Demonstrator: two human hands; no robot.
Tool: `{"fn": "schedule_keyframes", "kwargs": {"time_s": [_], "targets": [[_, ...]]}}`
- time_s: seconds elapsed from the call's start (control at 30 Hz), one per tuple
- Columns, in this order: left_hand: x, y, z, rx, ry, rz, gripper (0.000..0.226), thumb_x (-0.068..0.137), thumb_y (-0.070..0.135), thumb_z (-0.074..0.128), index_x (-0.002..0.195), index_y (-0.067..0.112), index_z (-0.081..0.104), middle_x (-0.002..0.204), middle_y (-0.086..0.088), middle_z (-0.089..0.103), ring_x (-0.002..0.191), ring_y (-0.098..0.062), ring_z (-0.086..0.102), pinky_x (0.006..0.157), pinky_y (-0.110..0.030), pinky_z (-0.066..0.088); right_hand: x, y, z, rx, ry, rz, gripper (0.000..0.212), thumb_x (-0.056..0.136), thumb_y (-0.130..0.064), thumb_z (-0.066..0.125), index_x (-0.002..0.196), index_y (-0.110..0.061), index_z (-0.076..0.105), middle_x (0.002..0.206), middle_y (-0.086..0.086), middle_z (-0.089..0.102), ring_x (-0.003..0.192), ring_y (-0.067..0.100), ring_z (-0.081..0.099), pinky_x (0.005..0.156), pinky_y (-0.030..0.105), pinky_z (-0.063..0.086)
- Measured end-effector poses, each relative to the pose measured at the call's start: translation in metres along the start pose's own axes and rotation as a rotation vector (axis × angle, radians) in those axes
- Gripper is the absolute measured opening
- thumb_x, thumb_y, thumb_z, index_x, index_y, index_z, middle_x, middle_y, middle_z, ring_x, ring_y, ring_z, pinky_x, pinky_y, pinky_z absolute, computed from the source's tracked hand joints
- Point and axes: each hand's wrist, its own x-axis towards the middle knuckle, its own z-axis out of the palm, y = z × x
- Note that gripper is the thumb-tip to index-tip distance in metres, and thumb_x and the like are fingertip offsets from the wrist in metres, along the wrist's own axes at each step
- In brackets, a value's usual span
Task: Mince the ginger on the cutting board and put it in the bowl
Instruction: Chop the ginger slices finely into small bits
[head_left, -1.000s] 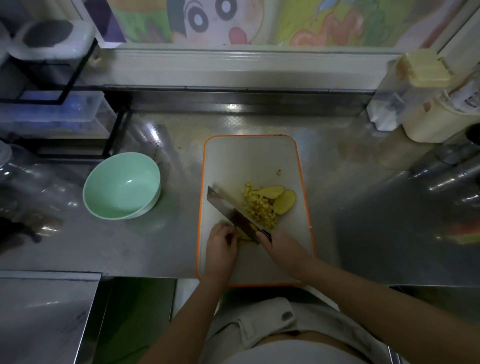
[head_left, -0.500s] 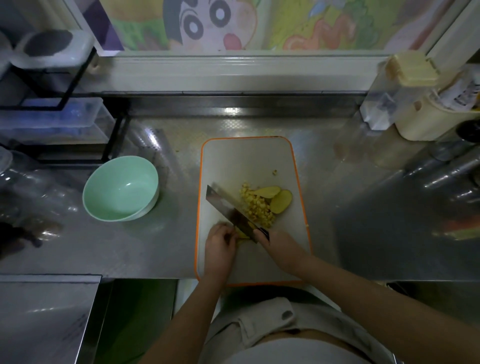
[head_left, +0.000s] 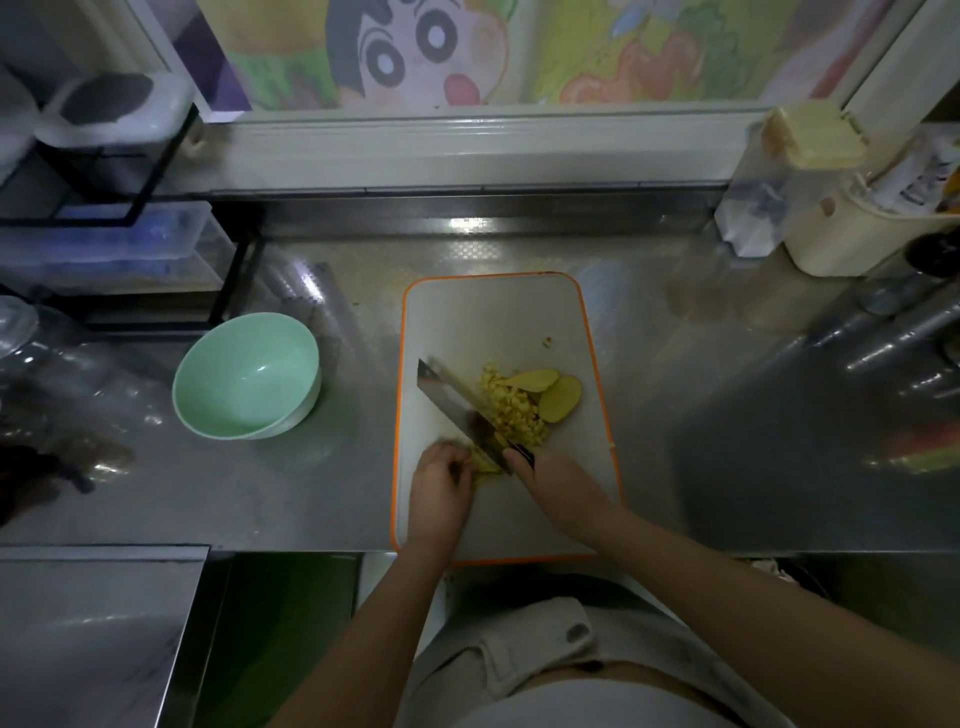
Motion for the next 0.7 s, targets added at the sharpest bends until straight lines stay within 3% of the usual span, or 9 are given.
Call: {"fn": "schedule_keyframes", "kwargs": {"time_s": [0.13, 0.23, 0.4, 0.53, 0.63, 0.7], "targets": [[0.0, 0.002, -0.001, -0.003, -0.003, 0.007, 0.007, 0.078, -0.004, 0.064, 0.082, 0.001, 0.067, 0.093, -0.013, 0.064, 0.088, -0.021, 0.055, 0.073, -0.01, 0.03, 0.003, -0.001, -0.001, -0.058, 0.093, -0.058, 0.044, 0.098, -0.045, 0.033, 0.077, -0.01, 0.051, 0.078, 0.018, 0.061, 0.076, 0.037, 0.06, 0.057, 0.034, 0.035], [0.0, 0.0, -0.002, -0.013, -0.022, 0.009, 0.01, 0.08, -0.002, 0.063, 0.088, 0.003, 0.067, 0.096, -0.011, 0.063, 0.091, -0.02, 0.055, 0.075, -0.01, 0.031, -0.001, 0.0, -0.004, -0.073, 0.076, -0.089, 0.062, 0.093, -0.055, 0.02, 0.096, -0.005, 0.056, 0.073, 0.012, 0.053, 0.069, 0.033, 0.055, 0.057, 0.037, 0.034], [-0.003, -0.002, -0.007, -0.119, -0.037, -0.059, 0.025, 0.088, 0.007, 0.057, 0.112, 0.009, 0.06, 0.103, 0.003, 0.058, 0.092, -0.009, 0.052, 0.077, -0.01, 0.035, -0.009, 0.001, -0.006, 0.056, 0.144, -0.088, 0.047, 0.097, -0.044, 0.036, 0.081, -0.005, 0.056, 0.075, 0.016, 0.061, 0.071, 0.032, 0.059, 0.062, 0.04, 0.043], [-0.002, -0.002, -0.007, -0.075, -0.044, -0.038, 0.011, 0.085, 0.004, 0.06, 0.094, 0.009, 0.063, 0.093, -0.001, 0.059, 0.086, -0.011, 0.05, 0.071, -0.012, 0.033, -0.016, 0.002, -0.006, 0.034, 0.097, -0.086, 0.046, 0.099, -0.039, 0.036, 0.083, -0.002, 0.057, 0.072, 0.016, 0.058, 0.068, 0.031, 0.057, 0.059, 0.039, 0.039], [-0.001, 0.0, -0.004, -0.035, -0.025, -0.034, 0.009, 0.081, 0.0, 0.061, 0.085, 0.007, 0.065, 0.091, -0.005, 0.061, 0.084, -0.01, 0.047, 0.069, -0.006, 0.03, -0.02, 0.003, -0.003, 0.037, 0.068, -0.06, 0.046, 0.099, -0.04, 0.036, 0.07, -0.008, 0.048, 0.059, 0.005, 0.046, 0.056, 0.021, 0.046, 0.05, 0.029, 0.029], [-0.001, 0.001, -0.004, -0.027, -0.015, -0.042, 0.009, 0.081, -0.002, 0.062, 0.083, 0.005, 0.067, 0.092, -0.006, 0.063, 0.084, -0.009, 0.048, 0.069, 0.001, 0.03, -0.019, 0.002, 0.0, 0.035, 0.052, -0.061, 0.048, 0.099, -0.041, 0.035, 0.075, -0.003, 0.053, 0.063, 0.009, 0.049, 0.059, 0.022, 0.048, 0.052, 0.03, 0.031]]}}
